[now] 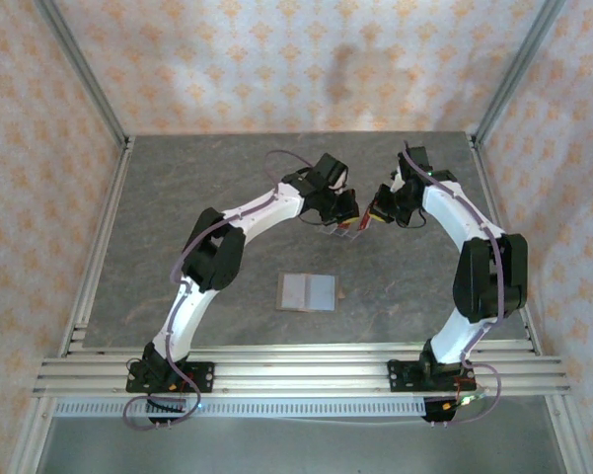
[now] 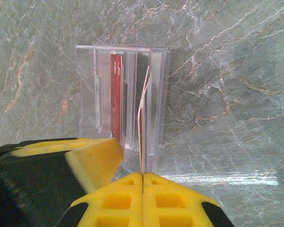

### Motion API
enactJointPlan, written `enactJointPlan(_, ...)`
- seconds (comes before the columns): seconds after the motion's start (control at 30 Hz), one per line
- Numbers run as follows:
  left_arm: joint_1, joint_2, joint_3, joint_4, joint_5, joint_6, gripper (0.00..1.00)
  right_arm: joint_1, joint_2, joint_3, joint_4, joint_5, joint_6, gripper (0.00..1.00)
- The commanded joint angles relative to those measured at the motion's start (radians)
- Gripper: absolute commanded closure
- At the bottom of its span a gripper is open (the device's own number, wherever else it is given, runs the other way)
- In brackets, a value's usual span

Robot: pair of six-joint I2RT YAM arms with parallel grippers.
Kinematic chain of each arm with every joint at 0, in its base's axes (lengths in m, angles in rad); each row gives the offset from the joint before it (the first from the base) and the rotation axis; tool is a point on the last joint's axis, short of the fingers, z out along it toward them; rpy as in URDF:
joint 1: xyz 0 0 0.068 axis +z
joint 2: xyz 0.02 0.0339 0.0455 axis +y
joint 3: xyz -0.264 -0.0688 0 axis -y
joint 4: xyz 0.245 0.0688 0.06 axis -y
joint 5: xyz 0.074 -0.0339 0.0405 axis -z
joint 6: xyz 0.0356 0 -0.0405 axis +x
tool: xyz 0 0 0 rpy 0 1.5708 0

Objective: Put the credit cards into the card holder

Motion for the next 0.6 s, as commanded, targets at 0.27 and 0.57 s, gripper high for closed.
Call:
enactJointPlan(0.27, 0.002, -0.032, 0.001, 0.000, 0.044, -0.007, 0.98, 0.003, 0.061, 0.052, -0.016, -0.013, -0.023, 1.00)
enactJointPlan(0.57, -0.018, 0.030, 0.015, 0.029, 0.090, -0.037, 0.98, -0.004, 0.061, 0.044, -0.017, 0.005, -0.007, 1.00)
